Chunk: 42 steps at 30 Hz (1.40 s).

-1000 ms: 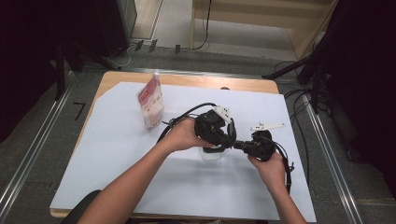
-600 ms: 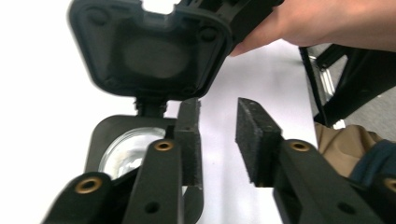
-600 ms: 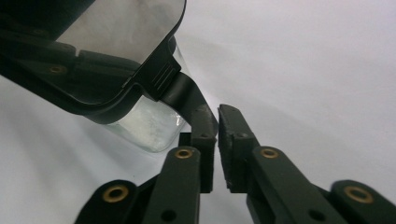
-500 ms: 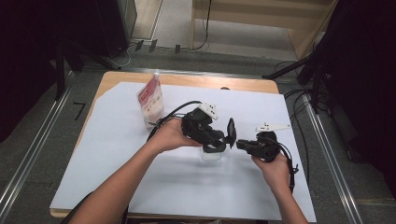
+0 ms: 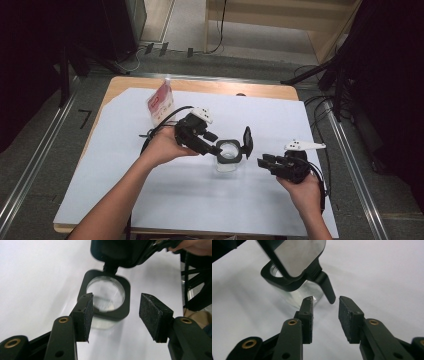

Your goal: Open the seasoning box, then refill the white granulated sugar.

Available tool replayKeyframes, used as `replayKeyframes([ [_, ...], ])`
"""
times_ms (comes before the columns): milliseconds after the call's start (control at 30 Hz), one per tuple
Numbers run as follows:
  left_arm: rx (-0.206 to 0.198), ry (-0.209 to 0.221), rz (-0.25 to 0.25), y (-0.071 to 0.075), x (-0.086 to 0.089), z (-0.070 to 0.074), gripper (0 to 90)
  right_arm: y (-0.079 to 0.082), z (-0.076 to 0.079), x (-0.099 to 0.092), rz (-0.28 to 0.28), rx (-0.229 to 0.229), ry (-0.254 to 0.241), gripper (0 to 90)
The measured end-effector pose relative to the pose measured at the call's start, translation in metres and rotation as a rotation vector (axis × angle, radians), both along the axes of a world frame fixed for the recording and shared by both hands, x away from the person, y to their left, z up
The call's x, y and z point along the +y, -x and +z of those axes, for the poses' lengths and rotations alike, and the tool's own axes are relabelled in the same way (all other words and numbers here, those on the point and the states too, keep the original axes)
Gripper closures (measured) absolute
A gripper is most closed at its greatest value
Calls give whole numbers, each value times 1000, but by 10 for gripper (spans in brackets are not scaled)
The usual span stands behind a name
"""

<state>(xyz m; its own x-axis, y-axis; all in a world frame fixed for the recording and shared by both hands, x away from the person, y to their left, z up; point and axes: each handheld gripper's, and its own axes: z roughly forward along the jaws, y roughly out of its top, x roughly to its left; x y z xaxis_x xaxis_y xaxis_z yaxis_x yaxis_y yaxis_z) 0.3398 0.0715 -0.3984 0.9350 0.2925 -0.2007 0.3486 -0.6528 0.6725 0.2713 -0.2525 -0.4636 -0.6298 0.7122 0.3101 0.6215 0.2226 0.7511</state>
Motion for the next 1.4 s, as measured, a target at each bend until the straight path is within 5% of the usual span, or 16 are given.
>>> replayKeyframes([
  [300, 36, 27, 63, 3, 29, -3, 451, 17, -1, 2, 17, -20, 13, 599],
  [633, 64, 33, 140, 8, 58, -9, 409, 9, -4, 4, 35, -25, 25, 537],
  [933, 38, 21, 187, 11, 81, -6, 411, 4, -3, 5, 46, -30, 42, 533],
  [1400, 54, 15, 265, 12, 120, -5, 417, -2, -5, 5, 52, -24, 29, 522],
])
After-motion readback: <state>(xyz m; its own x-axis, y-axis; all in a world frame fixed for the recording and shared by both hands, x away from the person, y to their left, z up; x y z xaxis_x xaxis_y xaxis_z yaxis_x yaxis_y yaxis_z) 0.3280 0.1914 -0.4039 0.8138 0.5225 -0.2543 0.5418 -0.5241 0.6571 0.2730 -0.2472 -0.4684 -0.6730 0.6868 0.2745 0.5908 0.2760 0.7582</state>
